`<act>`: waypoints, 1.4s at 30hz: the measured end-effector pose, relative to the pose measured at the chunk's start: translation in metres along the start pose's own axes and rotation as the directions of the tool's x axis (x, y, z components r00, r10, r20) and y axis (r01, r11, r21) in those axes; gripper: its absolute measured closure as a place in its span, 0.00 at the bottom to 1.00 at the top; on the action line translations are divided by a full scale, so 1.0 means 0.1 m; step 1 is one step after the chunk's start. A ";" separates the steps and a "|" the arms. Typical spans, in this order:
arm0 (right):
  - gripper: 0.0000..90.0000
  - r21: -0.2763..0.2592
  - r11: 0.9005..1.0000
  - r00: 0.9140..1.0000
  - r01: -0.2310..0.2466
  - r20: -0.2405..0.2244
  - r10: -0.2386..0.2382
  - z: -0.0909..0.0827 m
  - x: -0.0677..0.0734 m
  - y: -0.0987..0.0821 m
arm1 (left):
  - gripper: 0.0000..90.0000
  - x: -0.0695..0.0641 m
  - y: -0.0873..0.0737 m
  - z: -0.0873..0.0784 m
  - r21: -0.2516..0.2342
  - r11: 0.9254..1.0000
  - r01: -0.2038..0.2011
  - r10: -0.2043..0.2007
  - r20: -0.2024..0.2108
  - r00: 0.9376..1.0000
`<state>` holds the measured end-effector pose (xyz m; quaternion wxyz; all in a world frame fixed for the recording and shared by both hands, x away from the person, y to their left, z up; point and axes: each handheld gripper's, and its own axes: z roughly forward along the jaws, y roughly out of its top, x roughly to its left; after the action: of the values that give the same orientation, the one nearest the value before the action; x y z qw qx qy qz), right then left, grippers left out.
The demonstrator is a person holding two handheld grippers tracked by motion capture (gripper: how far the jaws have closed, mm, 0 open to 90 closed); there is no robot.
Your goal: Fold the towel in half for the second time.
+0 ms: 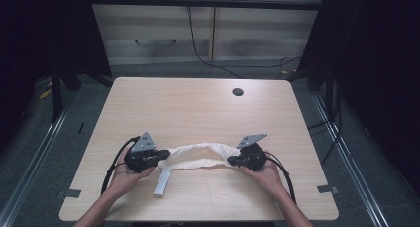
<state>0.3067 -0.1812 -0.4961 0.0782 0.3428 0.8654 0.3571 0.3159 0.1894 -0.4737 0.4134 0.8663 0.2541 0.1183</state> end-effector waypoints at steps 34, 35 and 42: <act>0.98 -0.023 0.998 0.993 -0.050 0.110 0.052 -0.20 -0.08 -0.19 | 0.93 0.10 -0.21 0.22 0.019 0.994 0.107 -0.107 0.004 0.994; 0.98 -0.029 0.998 0.992 -0.056 0.107 0.059 -0.18 -0.11 -0.17 | 0.93 0.14 -0.18 0.25 0.017 0.994 0.111 -0.111 -0.006 0.994; 0.92 -0.059 0.996 0.990 -0.063 0.121 0.070 -0.13 -0.21 -0.09 | 0.86 0.16 -0.18 0.23 0.005 0.991 0.135 -0.135 0.029 0.990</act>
<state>0.3130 -0.2066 -0.4950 0.1290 0.3904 0.8369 0.3612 0.3326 0.1925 -0.5019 0.4229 0.8494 0.3063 0.0767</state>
